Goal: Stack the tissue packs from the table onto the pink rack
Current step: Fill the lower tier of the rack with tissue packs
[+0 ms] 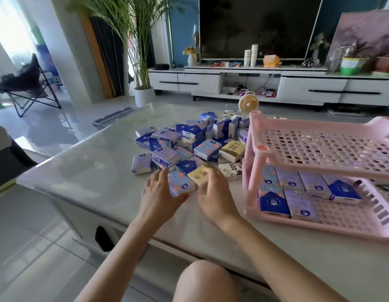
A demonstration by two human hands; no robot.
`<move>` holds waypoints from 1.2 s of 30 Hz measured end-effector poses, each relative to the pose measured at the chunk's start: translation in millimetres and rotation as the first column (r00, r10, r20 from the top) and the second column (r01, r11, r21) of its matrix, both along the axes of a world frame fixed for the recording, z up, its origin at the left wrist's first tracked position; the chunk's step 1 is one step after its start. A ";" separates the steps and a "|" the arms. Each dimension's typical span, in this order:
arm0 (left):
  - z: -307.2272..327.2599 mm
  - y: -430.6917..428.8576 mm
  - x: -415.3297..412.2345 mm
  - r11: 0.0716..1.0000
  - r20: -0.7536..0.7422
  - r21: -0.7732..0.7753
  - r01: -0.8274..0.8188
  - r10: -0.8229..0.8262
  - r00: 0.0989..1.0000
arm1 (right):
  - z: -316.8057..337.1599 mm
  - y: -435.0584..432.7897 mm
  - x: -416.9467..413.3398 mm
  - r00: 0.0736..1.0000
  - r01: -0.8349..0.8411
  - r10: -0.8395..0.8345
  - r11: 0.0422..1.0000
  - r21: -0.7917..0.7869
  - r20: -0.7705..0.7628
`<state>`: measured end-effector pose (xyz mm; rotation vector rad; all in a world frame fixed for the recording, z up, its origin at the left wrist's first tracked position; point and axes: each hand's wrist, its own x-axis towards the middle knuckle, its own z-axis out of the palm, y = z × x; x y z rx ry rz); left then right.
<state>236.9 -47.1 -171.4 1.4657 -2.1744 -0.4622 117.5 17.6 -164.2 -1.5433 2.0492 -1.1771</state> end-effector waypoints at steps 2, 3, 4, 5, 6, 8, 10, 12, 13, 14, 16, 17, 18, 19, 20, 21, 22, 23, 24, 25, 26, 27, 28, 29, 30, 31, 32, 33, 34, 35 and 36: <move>-4.4 -10.0 -2.8 1.000 -0.016 0.007 0.014 -0.014 1.000 | 0.6 -25.0 -5.8 0.992 0.123 -0.124 0.992 -0.023 -0.020; -7.8 -13.5 -4.3 1.000 -0.004 0.005 0.030 -0.030 1.000 | 1.5 -36.0 -8.4 0.985 0.164 -0.165 0.986 -0.022 -0.055; -12.6 -16.9 -5.5 0.999 0.009 0.007 0.045 -0.045 0.999 | 2.2 -46.2 -10.7 0.976 0.195 -0.196 0.981 -0.019 -0.095; -17.2 -19.5 -6.2 0.999 0.002 0.009 0.054 -0.054 0.999 | 2.0 -56.3 -13.5 0.964 0.226 -0.225 0.974 -0.009 -0.143; -21.8 -21.5 -6.6 0.999 -0.031 0.011 0.053 -0.053 0.998 | 1.8 -65.9 -16.6 0.943 0.265 -0.260 0.964 -0.001 -0.206; -28.8 -23.6 -5.9 1.000 -0.158 0.012 0.025 -0.023 0.987 | 1.5 -84.9 -22.8 0.884 0.336 -0.311 0.942 0.012 -0.349; -32.3 -27.1 -4.6 1.000 -0.262 0.023 0.013 -0.007 0.965 | 3.4 -104.9 -27.4 0.853 0.366 -0.301 0.927 0.078 -0.427; -35.7 -30.3 -3.1 1.000 -0.297 0.007 0.028 -0.025 0.955 | 6.1 -122.2 -31.0 0.842 0.369 -0.231 0.906 0.208 -0.488; -37.0 -30.9 -2.5 0.999 -0.306 -0.006 0.038 -0.038 0.951 | 6.5 -129.1 -32.8 0.833 0.372 -0.188 0.887 0.275 -0.520; -38.0 -31.2 -1.9 0.999 -0.318 -0.017 0.050 -0.053 0.947 | 6.6 -133.2 -33.7 0.825 0.377 -0.152 0.865 0.330 -0.545; -39.5 -31.5 -1.2 0.997 -0.354 -0.033 0.074 -0.081 0.932 | 4.3 -135.7 -34.4 0.806 0.384 -0.117 0.849 0.362 -0.580; -39.4 -31.7 -0.8 0.996 -0.377 -0.033 0.087 -0.093 0.922 | 2.4 -135.2 -34.6 0.791 0.383 -0.120 0.861 0.333 -0.600; -38.4 -31.4 -0.5 0.994 -0.410 -0.026 0.102 -0.104 0.906 | 1.3 -134.0 -34.4 0.780 0.377 -0.125 0.876 0.300 -0.614; -38.1 -31.2 0.0 0.993 -0.448 -0.024 0.114 -0.113 0.887 | 1.6 -132.5 -34.4 0.779 0.362 -0.120 0.887 0.285 -0.615; -38.2 -30.3 0.3 0.992 -0.482 -0.024 0.125 -0.121 0.868 | 3.3 -131.7 -34.8 0.793 0.340 -0.100 0.891 0.301 -0.601; -38.6 -29.0 0.3 0.991 -0.501 -0.023 0.134 -0.128 0.856 | 5.4 -132.5 -36.2 0.815 0.317 -0.072 0.886 0.339 -0.575; -38.7 -27.1 0.1 0.989 -0.503 -0.024 0.145 -0.137 0.853 | 8.6 -133.5 -37.7 0.836 0.304 -0.052 0.872 0.384 -0.546; -39.6 -25.9 -0.2 0.987 -0.491 -0.028 0.156 -0.150 0.858 | 11.4 -134.2 -38.7 0.849 0.301 -0.046 0.862 0.409 -0.527; -41.0 -24.4 -0.5 0.986 -0.472 -0.038 0.160 -0.159 0.867 | 13.5 -133.7 -38.1 0.850 0.301 -0.052 0.865 0.402 -0.524; -41.4 -22.3 -1.2 0.987 -0.457 -0.049 0.153 -0.158 0.875 | 14.2 -132.4 -36.0 0.844 0.292 -0.066 0.889 0.352 -0.533; -40.9 -20.5 -1.3 0.988 -0.456 -0.054 0.142 -0.151 0.877 | 15.4 -128.2 -31.9 0.836 0.264 -0.086 0.929 0.260 -0.542; -38.3 -17.9 -1.2 0.991 -0.475 -0.045 0.125 -0.131 0.870 | 16.3 -121.1 -27.0 0.840 0.216 -0.106 0.965 0.149 -0.532; -34.4 -14.6 0.5 0.993 -0.500 -0.026 0.115 -0.112 0.859 | 17.5 -110.0 -20.7 0.867 0.153 -0.109 0.987 0.050 -0.486; -30.6 -8.0 4.9 0.994 -0.511 -0.025 0.110 -0.107 0.853 | 21.2 -93.7 -14.3 0.910 0.093 -0.092 0.995 -0.017 -0.405; -27.7 1.2 11.3 0.992 -0.506 -0.059 0.113 -0.127 0.853 | 25.5 -72.0 -8.1 0.959 0.040 -0.051 0.998 -0.045 -0.279; -24.9 13.0 20.2 0.987 -0.487 -0.109 0.122 -0.160 0.859 | 29.2 -45.2 -0.6 0.996 -0.010 0.006 0.999 -0.050 -0.088; -22.6 26.0 28.8 0.977 -0.462 -0.167 0.136 -0.199 0.864 | 31.7 -12.2 6.5 0.989 -0.081 0.087 0.995 -0.052 0.120; -19.9 41.1 37.1 0.965 -0.437 -0.215 0.149 -0.231 0.869 | 31.0 24.3 10.7 0.941 -0.162 0.177 0.984 -0.076 0.288; -19.1 54.5 43.0 0.952 -0.421 -0.252 0.175 -0.271 0.866 | 27.4 62.6 12.7 0.893 -0.230 0.251 0.968 -0.101 0.373; -18.7 66.7 46.3 0.930 -0.378 -0.305 0.206 -0.317 0.870 | 24.3 97.4 12.4 0.877 -0.269 0.283 0.959 -0.090 0.388; -16.4 77.3 45.5 0.892 -0.304 -0.366 0.267 -0.386 0.871 | 19.2 128.4 6.9 0.889 -0.283 0.282 0.958 -0.052 0.361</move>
